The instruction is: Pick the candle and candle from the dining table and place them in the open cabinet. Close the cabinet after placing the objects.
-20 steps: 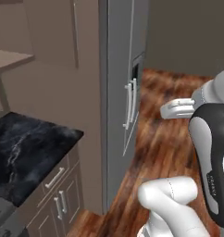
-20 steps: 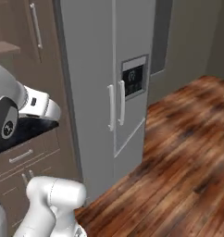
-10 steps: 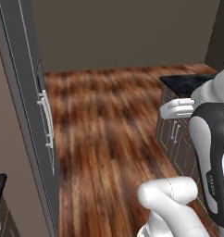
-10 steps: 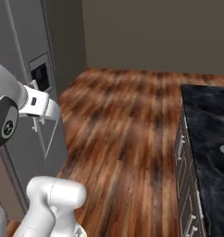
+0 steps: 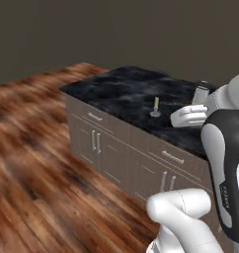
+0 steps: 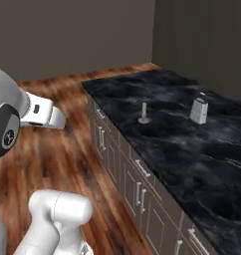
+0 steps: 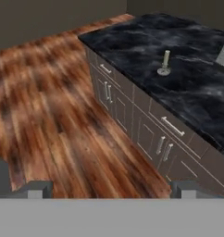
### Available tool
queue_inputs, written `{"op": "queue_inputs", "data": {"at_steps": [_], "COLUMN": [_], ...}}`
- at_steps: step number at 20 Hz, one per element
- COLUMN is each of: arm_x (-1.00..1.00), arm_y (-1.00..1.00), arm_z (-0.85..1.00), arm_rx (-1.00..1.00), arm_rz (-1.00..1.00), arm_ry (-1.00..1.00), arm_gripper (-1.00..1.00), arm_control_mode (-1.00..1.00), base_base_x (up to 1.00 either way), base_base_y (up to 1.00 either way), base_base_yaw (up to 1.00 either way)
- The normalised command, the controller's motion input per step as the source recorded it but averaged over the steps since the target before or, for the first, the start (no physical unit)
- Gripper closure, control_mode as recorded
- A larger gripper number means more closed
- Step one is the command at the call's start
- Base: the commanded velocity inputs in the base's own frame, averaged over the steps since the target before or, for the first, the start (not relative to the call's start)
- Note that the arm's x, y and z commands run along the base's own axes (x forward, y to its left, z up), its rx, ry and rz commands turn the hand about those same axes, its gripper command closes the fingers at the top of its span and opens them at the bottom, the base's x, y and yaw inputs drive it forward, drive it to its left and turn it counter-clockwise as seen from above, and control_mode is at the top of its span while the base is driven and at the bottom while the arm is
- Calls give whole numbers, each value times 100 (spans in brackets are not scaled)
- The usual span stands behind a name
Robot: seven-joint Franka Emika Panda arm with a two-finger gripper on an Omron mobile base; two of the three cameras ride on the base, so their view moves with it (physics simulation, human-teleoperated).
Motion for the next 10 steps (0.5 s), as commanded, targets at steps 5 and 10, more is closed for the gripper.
{"op": "queue_inputs", "data": {"at_steps": [5, 10], "arm_x": [0, 0], "arm_y": [0, 0], "arm_z": [0, 0], "arm_rx": [0, 0], "arm_rz": [0, 0], "arm_ry": [0, 0], "arm_gripper": [-100, -100], "arm_control_mode": [100, 100], "base_base_x": [9, 38], "base_base_y": [25, 50], "base_base_yaw": [-86, -68]}}
